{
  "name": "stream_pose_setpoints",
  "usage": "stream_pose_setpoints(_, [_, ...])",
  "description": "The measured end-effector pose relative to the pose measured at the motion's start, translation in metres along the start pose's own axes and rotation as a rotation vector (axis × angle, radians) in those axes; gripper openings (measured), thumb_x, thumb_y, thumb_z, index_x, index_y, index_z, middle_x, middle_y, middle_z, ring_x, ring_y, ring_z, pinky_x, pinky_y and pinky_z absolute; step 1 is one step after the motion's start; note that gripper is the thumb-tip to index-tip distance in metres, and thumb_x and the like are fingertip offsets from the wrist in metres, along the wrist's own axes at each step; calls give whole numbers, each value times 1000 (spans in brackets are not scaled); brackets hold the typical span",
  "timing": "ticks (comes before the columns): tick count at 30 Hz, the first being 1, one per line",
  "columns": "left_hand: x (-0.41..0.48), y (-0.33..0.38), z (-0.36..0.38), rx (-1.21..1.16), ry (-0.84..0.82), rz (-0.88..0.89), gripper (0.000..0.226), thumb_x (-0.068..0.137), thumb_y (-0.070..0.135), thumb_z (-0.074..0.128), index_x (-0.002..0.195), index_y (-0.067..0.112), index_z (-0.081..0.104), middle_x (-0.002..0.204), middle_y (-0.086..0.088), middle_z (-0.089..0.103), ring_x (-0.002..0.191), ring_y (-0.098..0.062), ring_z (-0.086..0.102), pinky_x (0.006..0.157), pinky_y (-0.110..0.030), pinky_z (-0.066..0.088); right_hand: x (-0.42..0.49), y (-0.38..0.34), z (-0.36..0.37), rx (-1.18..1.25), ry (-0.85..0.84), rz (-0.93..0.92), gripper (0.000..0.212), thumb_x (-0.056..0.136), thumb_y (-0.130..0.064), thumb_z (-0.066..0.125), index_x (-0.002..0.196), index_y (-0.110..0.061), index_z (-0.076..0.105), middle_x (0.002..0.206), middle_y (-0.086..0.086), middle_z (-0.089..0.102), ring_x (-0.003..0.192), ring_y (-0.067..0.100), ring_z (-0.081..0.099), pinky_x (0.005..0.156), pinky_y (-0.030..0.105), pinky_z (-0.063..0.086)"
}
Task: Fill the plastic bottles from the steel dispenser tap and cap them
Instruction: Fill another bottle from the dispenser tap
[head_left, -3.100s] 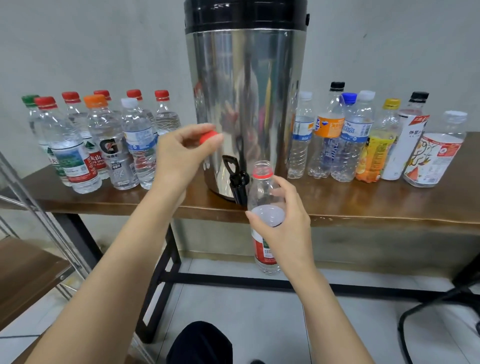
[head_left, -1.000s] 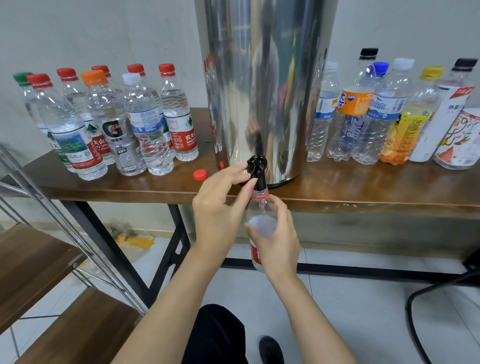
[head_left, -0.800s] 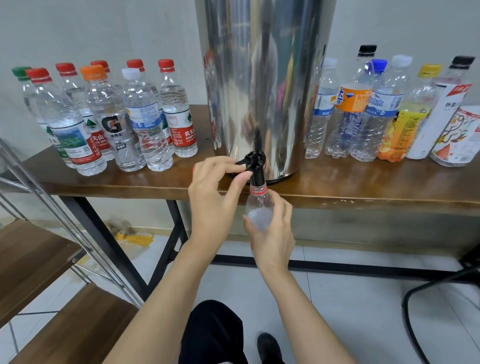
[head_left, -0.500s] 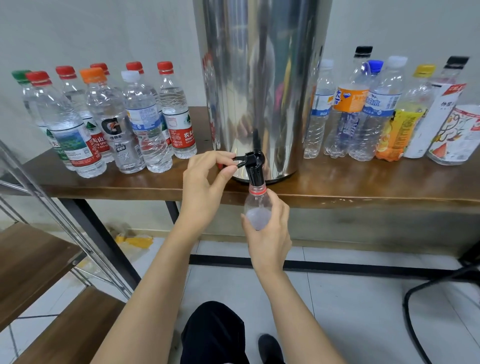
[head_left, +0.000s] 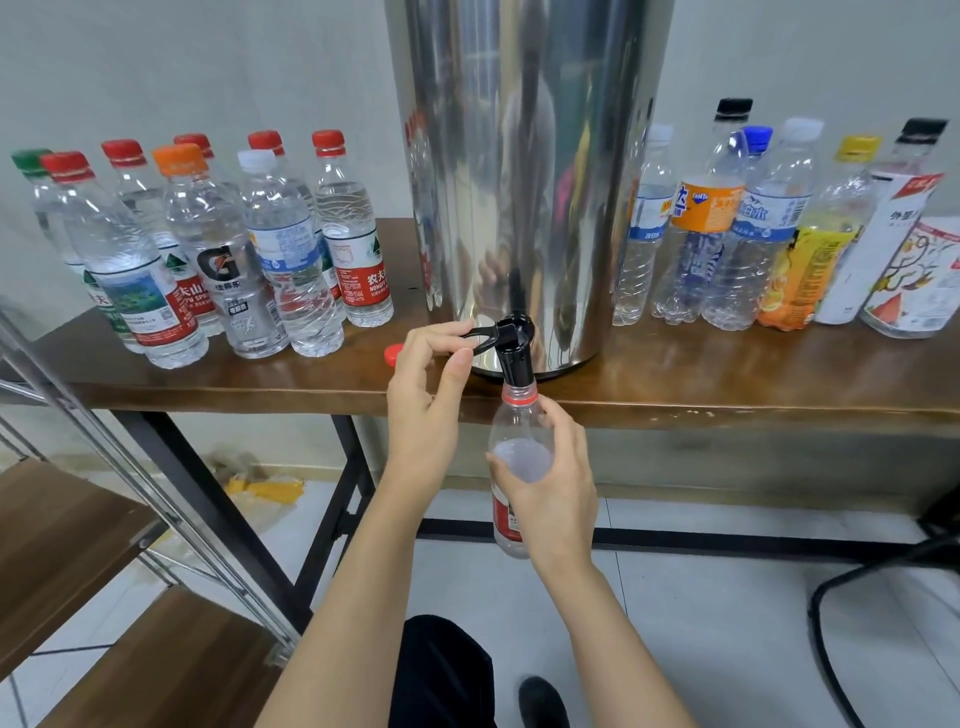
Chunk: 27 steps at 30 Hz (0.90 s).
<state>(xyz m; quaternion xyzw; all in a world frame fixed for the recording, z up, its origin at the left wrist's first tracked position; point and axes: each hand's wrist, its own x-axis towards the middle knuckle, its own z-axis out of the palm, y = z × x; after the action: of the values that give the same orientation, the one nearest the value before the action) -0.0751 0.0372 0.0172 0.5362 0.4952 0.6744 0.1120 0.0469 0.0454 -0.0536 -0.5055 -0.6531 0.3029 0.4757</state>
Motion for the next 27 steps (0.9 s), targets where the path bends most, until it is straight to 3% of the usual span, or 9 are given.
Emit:
stream_pose_setpoints(5, [-2, -1, 1, -11, 11, -5, 17, 100, 13, 54, 93, 26, 61, 117, 8, 64, 115, -13, 60, 97, -31, 47, 0, 0, -3, 3, -17, -2, 73, 79, -36, 81, 139, -44, 39, 136, -23, 45, 106, -16, 35, 79, 25, 42])
stream_pose_setpoints(11, [-1, -1, 2, -16, 14, -4, 19, 99, 10, 54, 93, 26, 61, 118, 7, 64, 115, -10, 59, 94, -24, 45, 1, 0, -2, 36, -29, 4, 74, 79, -35, 81, 139, -45, 39, 138, -24, 44, 115, -8, 42, 85, 26, 44])
stream_pose_setpoints(17, [-2, -1, 2, -33, 24, -12, 19, 99, 9, 55, 92, 26, 62, 117, 5, 65, 113, -14, 60, 92, -23, 45, 0, -1, -2, 70, -37, 19, 74, 79, -35, 81, 138, -47, 38, 139, -26, 44, 115, -12, 38, 92, 28, 45])
stream_pose_setpoints(27, [-3, 0, 2, -69, 20, -36, 17, 99, 9, 56, 94, 23, 63, 118, 2, 65, 113, -13, 60, 93, -24, 45, 0, -1, -4, 51, -47, 13, 74, 79, -35, 81, 138, -46, 38, 139, -25, 44, 112, -13, 37, 86, 25, 43])
